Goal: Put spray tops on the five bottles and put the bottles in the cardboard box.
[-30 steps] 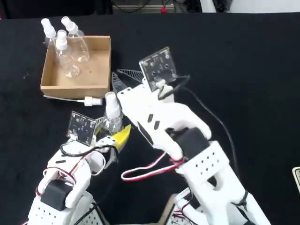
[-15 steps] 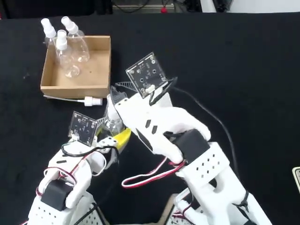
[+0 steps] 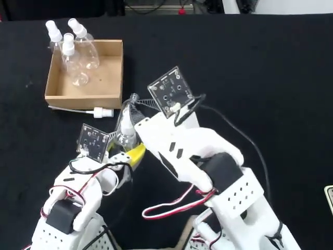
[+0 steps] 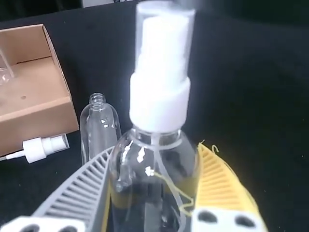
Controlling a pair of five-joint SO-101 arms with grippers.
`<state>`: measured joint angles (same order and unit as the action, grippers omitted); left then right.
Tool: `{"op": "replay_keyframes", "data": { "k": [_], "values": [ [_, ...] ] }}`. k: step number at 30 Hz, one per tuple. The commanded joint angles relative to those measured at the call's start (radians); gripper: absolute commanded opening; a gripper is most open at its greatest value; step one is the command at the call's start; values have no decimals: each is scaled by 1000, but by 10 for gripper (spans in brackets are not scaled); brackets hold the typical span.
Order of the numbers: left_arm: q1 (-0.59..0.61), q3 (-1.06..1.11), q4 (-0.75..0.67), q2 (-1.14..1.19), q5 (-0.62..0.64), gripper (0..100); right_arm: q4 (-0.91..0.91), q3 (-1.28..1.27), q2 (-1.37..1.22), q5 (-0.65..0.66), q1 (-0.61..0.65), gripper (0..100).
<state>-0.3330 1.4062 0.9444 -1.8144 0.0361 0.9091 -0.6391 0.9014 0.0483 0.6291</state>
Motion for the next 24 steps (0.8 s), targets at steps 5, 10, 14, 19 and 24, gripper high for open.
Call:
{"op": "replay_keyframes", "data": {
  "k": [5, 10, 14, 19, 24],
  "values": [
    [8, -47, -17, -9, -5, 159, -37, 58, 35, 12, 8, 11],
    [8, -47, -17, -9, -6, 159, -37, 133, 35, 12, 8, 11],
    [8, -47, -17, -9, -8, 159, -35, 176, 35, 12, 2, 11],
    [97, -84, -26, -9, -9, 161, -35, 140, 28, 6, -153, 11],
    [228, -154, -28, -3, -14, 161, -37, -38, 35, 5, -227, 11]
  ]
}}
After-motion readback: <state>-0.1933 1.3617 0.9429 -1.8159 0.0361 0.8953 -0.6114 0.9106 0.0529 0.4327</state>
